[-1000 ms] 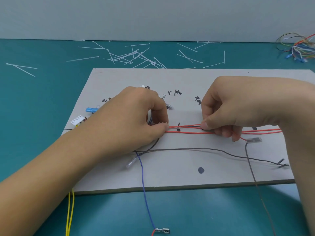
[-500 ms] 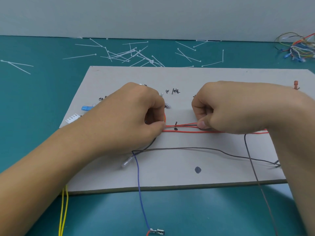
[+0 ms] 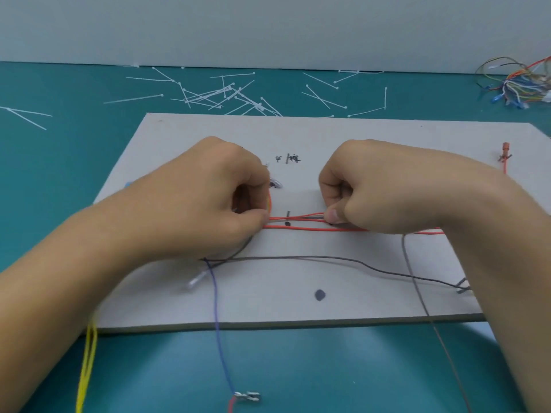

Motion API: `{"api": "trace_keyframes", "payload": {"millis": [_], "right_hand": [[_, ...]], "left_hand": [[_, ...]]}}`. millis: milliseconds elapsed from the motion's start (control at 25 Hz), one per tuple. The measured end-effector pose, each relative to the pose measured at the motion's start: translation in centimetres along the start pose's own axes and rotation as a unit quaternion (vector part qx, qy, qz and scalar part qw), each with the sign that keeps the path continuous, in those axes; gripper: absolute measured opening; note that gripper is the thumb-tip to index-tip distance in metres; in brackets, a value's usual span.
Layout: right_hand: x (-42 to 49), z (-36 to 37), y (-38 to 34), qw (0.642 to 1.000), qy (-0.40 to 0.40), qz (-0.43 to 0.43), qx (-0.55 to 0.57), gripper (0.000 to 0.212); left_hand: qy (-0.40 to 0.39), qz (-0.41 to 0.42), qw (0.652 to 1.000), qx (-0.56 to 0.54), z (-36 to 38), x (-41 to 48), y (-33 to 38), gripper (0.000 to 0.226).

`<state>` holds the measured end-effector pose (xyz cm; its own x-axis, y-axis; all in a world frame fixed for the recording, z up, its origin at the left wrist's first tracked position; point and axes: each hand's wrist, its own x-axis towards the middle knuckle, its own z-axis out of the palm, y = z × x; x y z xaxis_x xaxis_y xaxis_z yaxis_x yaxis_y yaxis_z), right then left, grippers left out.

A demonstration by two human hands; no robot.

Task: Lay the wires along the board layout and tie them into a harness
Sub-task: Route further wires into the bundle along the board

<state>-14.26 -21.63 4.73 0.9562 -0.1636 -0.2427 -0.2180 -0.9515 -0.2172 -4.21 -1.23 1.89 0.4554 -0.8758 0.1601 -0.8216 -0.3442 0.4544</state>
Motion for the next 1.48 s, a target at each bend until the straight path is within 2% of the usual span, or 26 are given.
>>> {"api": "trace_keyframes", "payload": {"millis": [120,200,320,440,600,800,920,1040,1200,1320,1480], "right_hand": [[0.7,1.3,-1.2,0.998,0.041,-0.005,0.046,0.014],[1.0,1.9,-2.0,0.995,0.046,-0.012,0.089,0.020],[0.8,1.4,-1.7,0.990,0.020,-0.005,0.138,0.026],[0.6,0.6,-0.6,0.990,-0.017,0.003,0.138,0.020],[0.5,-0.2,0.6,0.988,-0.028,0.018,0.152,0.016],[0.5,-0.6,1.4,0.989,-0.021,0.046,0.142,0.017],[0.6,-0.6,1.7,0.987,-0.040,0.063,0.143,0.024],[0.8,-0.4,2.0,0.985,-0.025,0.059,0.160,0.021],[1.0,-0.9,2.8,0.969,-0.011,0.025,0.246,0.019],[0.8,-1.5,3.6,0.943,-0.034,-0.033,0.329,0.016],[-0.1,-2.5,4.6,0.930,-0.096,-0.080,0.347,0.020]], "left_hand": [[-0.006,-0.051,0.999,0.006,-1.6,-0.5,-1.4,0.005],[-0.021,-0.080,0.996,0.023,-2.4,-0.7,-2.2,0.011],[-0.020,-0.096,0.995,0.028,-2.4,-1.1,-2.4,0.018],[0.009,-0.098,0.995,0.002,-2.1,-1.3,-2.3,0.028],[0.015,-0.066,0.997,-0.036,-1.3,-1.2,-1.7,0.004],[-0.003,-0.029,0.999,-0.040,-0.6,-0.6,-0.7,0.042],[-0.049,0.015,0.999,0.004,-0.1,0.2,0.3,0.061],[-0.056,0.048,0.997,0.036,-0.1,1.2,0.9,0.053],[-0.038,0.017,0.999,-0.004,0.3,2.0,1.1,0.036],[-0.041,-0.017,0.997,-0.055,0.3,2.0,0.7,0.032],[-0.040,-0.028,0.997,-0.068,0.5,2.0,0.4,0.028]]}}
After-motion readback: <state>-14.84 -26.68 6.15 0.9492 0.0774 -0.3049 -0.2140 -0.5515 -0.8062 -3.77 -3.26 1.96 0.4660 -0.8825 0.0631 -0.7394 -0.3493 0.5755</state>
